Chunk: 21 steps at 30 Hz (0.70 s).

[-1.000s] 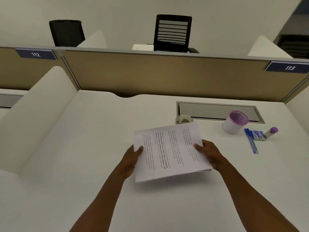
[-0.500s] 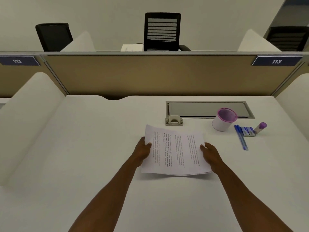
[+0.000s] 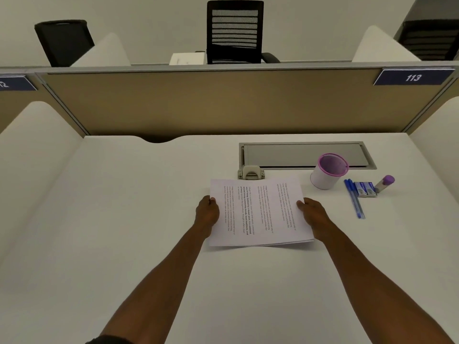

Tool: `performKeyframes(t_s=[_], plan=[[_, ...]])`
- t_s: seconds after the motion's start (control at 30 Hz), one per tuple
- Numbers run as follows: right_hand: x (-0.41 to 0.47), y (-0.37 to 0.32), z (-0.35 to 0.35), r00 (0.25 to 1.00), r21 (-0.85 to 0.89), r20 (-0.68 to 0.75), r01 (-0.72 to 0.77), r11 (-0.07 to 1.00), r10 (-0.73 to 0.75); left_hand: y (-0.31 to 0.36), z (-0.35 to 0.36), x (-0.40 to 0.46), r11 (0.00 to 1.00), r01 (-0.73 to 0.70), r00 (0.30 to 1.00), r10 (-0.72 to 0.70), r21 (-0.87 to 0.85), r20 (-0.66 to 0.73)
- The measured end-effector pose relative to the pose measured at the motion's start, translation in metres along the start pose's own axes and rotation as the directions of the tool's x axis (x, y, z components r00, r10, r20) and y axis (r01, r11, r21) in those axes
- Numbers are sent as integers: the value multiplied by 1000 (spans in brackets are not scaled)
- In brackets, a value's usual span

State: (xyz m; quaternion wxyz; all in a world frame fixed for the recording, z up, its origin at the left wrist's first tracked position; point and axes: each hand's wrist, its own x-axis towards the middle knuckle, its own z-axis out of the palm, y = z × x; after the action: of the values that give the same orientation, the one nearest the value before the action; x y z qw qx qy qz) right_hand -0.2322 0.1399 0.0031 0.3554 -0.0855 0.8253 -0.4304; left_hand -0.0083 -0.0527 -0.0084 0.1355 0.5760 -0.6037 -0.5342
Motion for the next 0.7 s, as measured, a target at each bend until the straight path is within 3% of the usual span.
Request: performKeyframes(t_s=[0.7], plan=[[17,-5,10,999,0,49,-19,1000,19,-1,-4,31,997,37,997,-32,66,-77]])
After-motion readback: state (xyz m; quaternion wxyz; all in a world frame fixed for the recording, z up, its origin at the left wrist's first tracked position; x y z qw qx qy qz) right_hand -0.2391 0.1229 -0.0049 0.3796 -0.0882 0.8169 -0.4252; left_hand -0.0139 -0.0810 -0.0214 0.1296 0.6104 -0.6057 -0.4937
